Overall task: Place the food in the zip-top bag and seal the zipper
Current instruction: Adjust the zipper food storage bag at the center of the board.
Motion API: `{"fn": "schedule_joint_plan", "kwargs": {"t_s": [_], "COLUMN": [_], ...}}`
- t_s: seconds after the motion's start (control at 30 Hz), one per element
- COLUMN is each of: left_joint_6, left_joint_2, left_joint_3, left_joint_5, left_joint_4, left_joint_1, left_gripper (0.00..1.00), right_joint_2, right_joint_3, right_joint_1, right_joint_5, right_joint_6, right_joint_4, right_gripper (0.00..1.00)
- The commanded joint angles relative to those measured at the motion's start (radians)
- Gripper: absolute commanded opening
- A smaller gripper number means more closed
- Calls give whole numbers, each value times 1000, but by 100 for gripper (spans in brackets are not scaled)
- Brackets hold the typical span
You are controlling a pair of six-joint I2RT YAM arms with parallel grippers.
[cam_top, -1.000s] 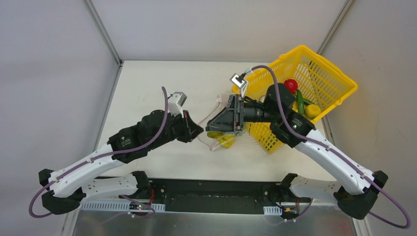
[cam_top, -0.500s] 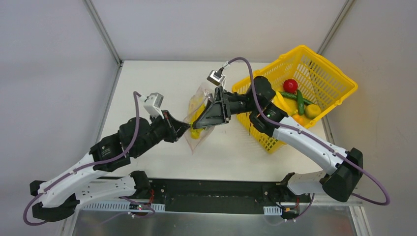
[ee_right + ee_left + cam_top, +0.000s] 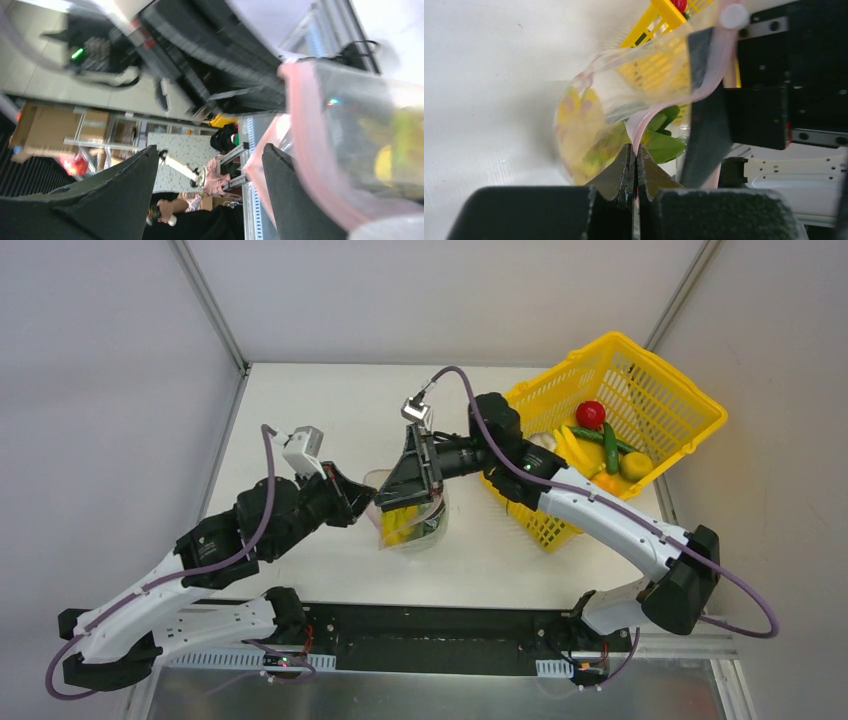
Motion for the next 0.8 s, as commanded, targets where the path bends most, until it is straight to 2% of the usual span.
{"fn": "schedule_joint_plan", "kwargs": {"t_s": [0.0,0.07,0.23,0.4,0.53,0.77], "left_joint_6": [41,37,41,41,35,22], "left_joint_2": [43,45,23,-2,-6,5], "left_joint_3": [33,21,2,-12,-23,-20], "left_joint_5": [65,50,-26,-73,-82,-75], "left_joint_4": [67,84,75,55,57,46], "left_joint_1": [9,9,9,9,8,9], "left_gripper": [0,0,0,0,0,0], "right_joint_2": [42,31,-30,-62,-101,-121], "right_joint_3": [150,127,-45,45,41,47], "right_joint_1": [60,66,66,100,100,101], "right_joint_5": [268,306,311,297,225,173], "right_joint_6": [-227,-193,87,-44,-47,-56], "right_joint_4": [-384,-352,-78,-225,-143,-141], "right_gripper": [79,81,83,84,85,84]}}
